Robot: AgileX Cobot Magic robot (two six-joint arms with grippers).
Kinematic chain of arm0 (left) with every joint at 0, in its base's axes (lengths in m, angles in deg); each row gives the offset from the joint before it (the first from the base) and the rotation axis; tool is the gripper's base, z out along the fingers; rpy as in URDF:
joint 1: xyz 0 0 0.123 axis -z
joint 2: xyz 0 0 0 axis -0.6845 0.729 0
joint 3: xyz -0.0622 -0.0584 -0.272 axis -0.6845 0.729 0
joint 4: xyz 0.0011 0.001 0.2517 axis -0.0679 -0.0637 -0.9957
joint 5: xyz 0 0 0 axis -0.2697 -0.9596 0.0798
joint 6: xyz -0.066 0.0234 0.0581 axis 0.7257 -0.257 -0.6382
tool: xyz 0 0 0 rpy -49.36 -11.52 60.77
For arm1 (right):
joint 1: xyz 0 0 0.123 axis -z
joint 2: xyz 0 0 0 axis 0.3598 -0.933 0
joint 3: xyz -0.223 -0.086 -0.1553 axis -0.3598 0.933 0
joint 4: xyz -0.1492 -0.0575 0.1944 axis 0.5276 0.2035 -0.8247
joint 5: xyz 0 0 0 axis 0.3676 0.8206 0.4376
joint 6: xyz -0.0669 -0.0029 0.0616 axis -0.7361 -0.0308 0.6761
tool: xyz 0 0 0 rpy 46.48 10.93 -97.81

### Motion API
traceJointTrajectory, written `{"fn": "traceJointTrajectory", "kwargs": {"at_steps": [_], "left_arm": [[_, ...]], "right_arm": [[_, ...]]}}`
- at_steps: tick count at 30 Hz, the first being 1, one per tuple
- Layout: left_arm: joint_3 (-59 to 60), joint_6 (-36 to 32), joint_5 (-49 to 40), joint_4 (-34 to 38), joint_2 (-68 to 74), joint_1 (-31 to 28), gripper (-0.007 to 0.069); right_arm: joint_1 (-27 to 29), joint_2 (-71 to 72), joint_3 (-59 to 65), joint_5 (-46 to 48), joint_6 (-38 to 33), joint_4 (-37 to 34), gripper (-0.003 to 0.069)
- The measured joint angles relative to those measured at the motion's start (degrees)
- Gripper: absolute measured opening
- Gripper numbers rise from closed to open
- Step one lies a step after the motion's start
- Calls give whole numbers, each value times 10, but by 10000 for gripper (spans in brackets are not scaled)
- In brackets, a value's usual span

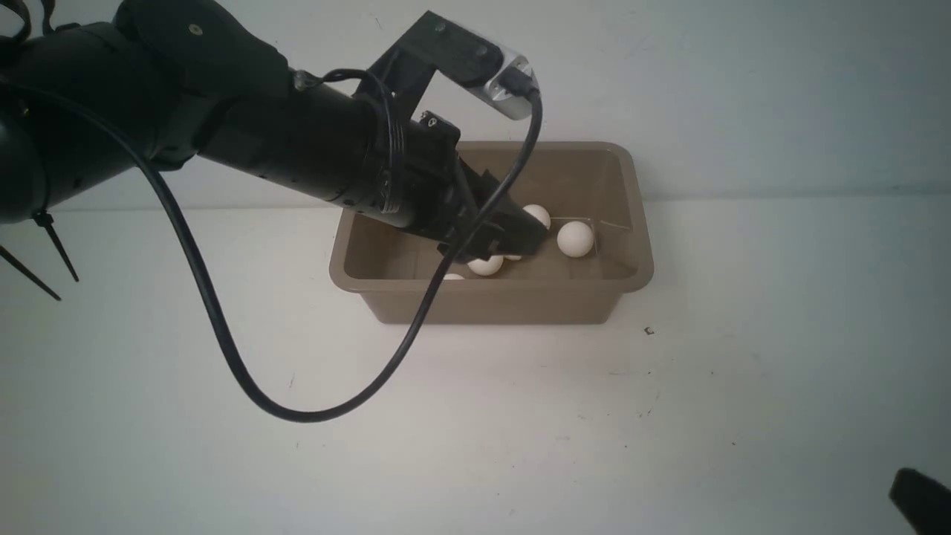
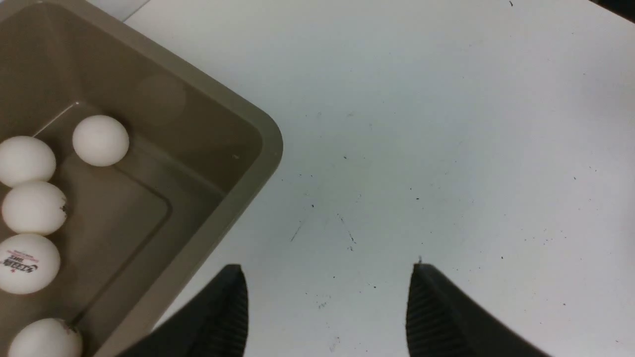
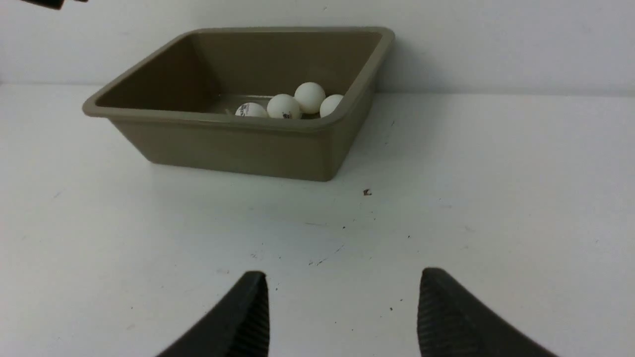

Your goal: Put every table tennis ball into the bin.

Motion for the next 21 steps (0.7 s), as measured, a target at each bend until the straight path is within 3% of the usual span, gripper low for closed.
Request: {"fn": "traceJointTrajectory", "kwargs": {"at_steps": [21], "left_arm": [[0, -32, -7, 40, 0, 0, 395]], "right_arm": [[0, 0, 0, 63, 1, -1, 370]]}}
